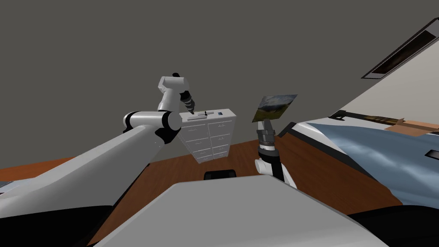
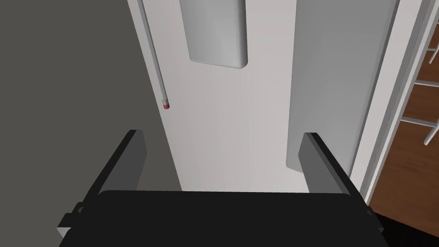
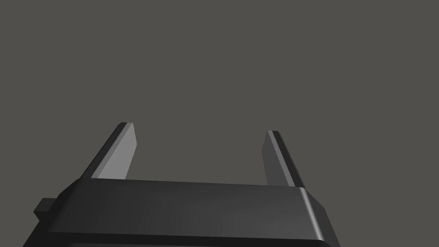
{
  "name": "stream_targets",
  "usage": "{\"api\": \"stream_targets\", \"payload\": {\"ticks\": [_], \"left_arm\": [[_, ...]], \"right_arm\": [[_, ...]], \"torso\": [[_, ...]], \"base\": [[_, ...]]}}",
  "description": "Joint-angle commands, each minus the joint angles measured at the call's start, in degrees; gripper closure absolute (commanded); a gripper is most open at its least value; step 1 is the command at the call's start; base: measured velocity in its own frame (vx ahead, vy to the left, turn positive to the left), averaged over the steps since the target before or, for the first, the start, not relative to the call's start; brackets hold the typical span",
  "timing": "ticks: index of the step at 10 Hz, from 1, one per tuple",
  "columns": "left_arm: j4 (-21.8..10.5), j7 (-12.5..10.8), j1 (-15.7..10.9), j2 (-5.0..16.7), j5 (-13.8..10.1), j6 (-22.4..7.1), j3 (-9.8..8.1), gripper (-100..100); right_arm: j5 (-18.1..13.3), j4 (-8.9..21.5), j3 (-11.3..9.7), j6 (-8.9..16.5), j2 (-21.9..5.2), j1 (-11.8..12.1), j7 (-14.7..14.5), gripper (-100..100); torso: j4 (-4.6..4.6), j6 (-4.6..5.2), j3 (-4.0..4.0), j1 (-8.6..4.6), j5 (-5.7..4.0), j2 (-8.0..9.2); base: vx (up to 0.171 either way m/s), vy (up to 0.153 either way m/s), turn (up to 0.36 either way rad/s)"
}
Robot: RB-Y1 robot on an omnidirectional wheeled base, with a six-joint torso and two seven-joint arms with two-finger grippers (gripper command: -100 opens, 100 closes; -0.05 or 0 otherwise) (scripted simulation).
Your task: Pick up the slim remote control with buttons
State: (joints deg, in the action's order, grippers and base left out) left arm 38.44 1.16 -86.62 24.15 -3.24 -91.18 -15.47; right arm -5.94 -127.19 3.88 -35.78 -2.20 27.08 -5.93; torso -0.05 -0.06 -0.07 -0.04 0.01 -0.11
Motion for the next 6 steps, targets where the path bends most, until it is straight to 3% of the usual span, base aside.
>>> {"api": "stream_targets", "payload": {"ticks": [1, 2, 3, 5, 6], "left_arm": [[-1.02, 0.19, -0.46, -0.08, -0.31, -2.86, 0.02, -100], [-1.02, 0.19, -0.46, -0.08, -0.31, -3.13, 0.02, -100], [-4.08, 0.43, -2.20, -0.25, -0.81, -5.42, 0.20, -100], [-4.08, 0.43, -2.20, -0.25, -0.81, -6.65, 0.20, -100], [-6.87, 0.65, -3.64, -0.45, -1.28, -8.65, 0.37, -100]], "right_arm": [[0.00, 0.00, 0.00, 0.00, 0.00, 0.00, 0.00, 0], [0.00, 0.00, 0.00, 0.00, 0.00, 0.00, 0.00, 0], [0.00, 0.00, 0.00, 0.00, 0.00, -0.01, 0.00, 0], [0.00, 0.00, 0.00, 0.00, 0.00, 0.00, 0.00, 0], [0.00, 0.00, 0.00, 0.00, 0.00, -0.01, 0.00, 0]], "torso": [[0.00, 0.00, 0.00, 0.00, 0.00, 0.00], [-0.02, 0.01, -0.02, -0.02, 0.00, -0.01], [-0.01, 0.01, 0.01, 0.02, 0.01, 0.04], [-0.03, 0.01, -0.03, 0.02, 0.01, -0.03], [-0.02, 0.01, -0.01, 0.04, 0.02, 0.00]], "base": [[0.036, -0.018, 0.030], [0.015, -0.009, -0.004], [0.033, -0.012, 0.056], [0.034, -0.006, 0.012], [0.045, -0.005, 0.037]]}}
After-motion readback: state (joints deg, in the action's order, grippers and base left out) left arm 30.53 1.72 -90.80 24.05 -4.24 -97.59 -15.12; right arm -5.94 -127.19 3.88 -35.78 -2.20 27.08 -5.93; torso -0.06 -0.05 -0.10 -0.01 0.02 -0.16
